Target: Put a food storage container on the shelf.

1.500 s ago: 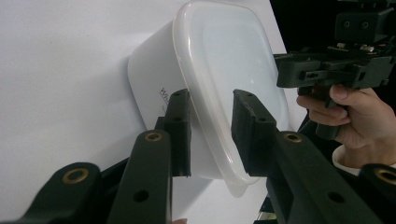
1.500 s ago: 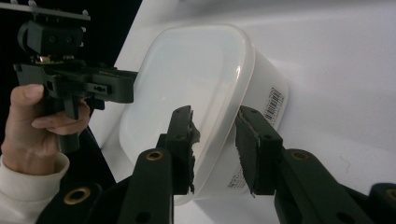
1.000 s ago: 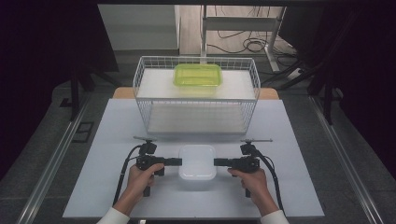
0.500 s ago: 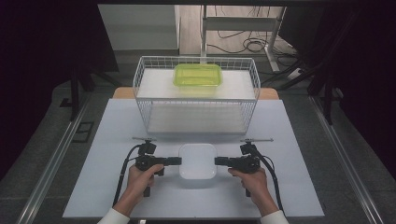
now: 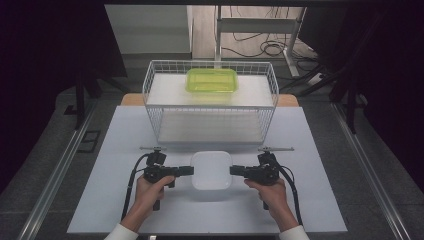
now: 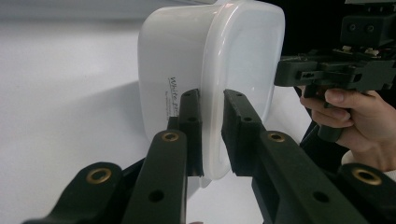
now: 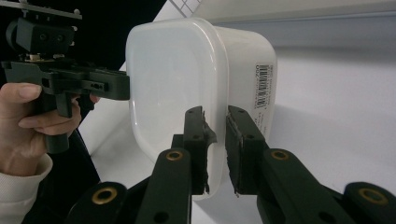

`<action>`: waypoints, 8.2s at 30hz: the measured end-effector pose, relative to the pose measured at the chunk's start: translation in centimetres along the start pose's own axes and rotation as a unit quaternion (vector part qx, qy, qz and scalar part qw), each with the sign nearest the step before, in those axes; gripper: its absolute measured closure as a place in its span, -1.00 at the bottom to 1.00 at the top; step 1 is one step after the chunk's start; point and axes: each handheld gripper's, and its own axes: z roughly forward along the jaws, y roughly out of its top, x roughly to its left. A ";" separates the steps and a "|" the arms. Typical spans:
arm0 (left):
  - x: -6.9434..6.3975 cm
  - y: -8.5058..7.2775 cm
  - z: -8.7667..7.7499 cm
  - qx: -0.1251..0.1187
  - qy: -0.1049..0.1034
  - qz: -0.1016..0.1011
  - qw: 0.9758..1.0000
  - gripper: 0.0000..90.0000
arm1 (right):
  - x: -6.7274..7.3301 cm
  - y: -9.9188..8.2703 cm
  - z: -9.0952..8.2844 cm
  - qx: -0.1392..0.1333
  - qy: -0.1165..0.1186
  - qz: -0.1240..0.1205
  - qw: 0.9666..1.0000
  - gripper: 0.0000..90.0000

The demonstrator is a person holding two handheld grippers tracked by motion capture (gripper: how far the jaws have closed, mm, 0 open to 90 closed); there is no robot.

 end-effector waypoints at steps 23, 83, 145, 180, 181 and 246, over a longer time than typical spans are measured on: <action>-1.8 0.8 -1.4 -0.017 0.002 0.043 0.999 0.75 | 1.2 0.6 -1.2 -0.024 0.008 -0.032 0.999 0.74; -7.8 9.2 -6.8 -0.095 -0.006 0.137 0.986 0.75 | 7.5 9.7 -6.1 -0.105 0.010 -0.135 0.985 0.74; -7.8 23.0 -7.8 -0.102 -0.020 0.116 0.988 0.75 | 7.5 22.5 -6.9 -0.148 0.016 -0.122 0.981 0.75; -4.1 27.8 -6.1 -0.066 -0.042 -0.009 0.997 0.70 | 2.7 26.0 -3.7 -0.148 0.053 0.013 0.987 0.67; -3.9 27.9 -6.0 -0.067 -0.047 -0.018 0.996 0.69 | 2.5 26.0 -3.5 -0.148 0.056 0.020 0.987 0.66; -1.6 3.4 -8.1 -0.036 0.078 0.179 0.980 -0.32 | -0.1 2.4 -7.6 -0.027 -0.071 -0.131 0.989 -0.15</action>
